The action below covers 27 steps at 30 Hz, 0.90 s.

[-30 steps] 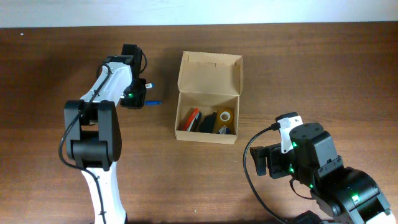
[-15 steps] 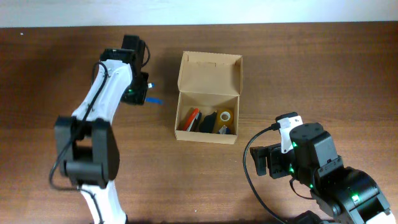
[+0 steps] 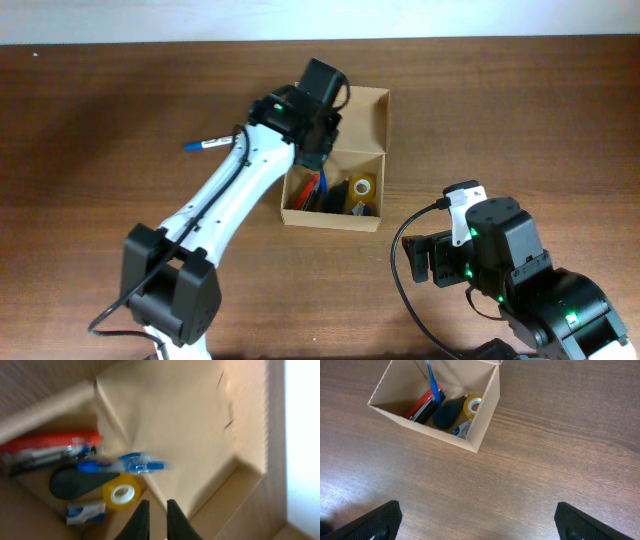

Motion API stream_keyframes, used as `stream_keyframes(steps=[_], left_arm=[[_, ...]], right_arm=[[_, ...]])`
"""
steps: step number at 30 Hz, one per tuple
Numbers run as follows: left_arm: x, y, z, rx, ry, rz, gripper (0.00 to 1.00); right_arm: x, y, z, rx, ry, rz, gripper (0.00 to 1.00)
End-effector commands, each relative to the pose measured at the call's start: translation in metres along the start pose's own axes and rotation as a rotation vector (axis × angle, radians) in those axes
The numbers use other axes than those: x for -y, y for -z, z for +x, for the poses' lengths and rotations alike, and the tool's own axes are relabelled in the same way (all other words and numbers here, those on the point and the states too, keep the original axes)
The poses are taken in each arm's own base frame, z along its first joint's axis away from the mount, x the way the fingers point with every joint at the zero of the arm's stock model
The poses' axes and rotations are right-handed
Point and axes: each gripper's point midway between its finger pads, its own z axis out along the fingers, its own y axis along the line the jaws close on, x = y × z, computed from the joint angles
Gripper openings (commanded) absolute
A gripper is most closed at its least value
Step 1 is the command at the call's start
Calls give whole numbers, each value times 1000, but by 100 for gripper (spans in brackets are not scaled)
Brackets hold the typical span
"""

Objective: Pack container
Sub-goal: 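Carry the blue pen into the box and release it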

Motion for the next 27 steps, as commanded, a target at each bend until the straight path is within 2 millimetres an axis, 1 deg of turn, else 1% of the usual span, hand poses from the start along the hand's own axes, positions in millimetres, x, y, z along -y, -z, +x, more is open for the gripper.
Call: stream_keyframes(steps=[1,2,4,7,10,14,17,18,19,20,21,22,23,24,25,27], left_arm=[[0,-14,18,-57,0,-18,2],[0,-15,23,-70,-3,-18,2],[2,-15,27,-74,-11,-9,2],[4,-15,28,-72,-13,-1,2],[6,-15,23,-46,-39,10,11],[10,-15,12,24,-249,22,19],[15,-12,3,81,-415,27,19],[19,-7,-1,105,-462,37,20],[23,1,-4,127,-463,51,20],[28,13,-12,174,-457,69,20],[31,25,-22,225,-449,80,28],[32,39,-33,277,-438,82,38],[29,50,-42,306,-427,75,44],[25,58,-51,322,-413,64,52],[21,63,-62,334,-395,52,56],[14,66,-85,353,-352,29,56]], right_arm=[[0,1,1,5,0,5,99],[1,1,1,5,0,5,99],[1,1,1,4,0,5,99],[0,1,1,5,0,5,99],[0,1,1,5,0,5,99],[1,1,1,4,0,5,99],[1,1,1,4,0,5,99],[0,1,1,5,0,5,99],[1,1,1,4,0,5,99],[0,1,1,5,0,5,99],[1,1,1,4,0,5,99],[0,1,1,5,0,5,99],[0,1,1,5,0,5,99],[1,1,1,4,0,5,99],[1,1,1,4,0,5,99],[0,1,1,5,0,5,99]])
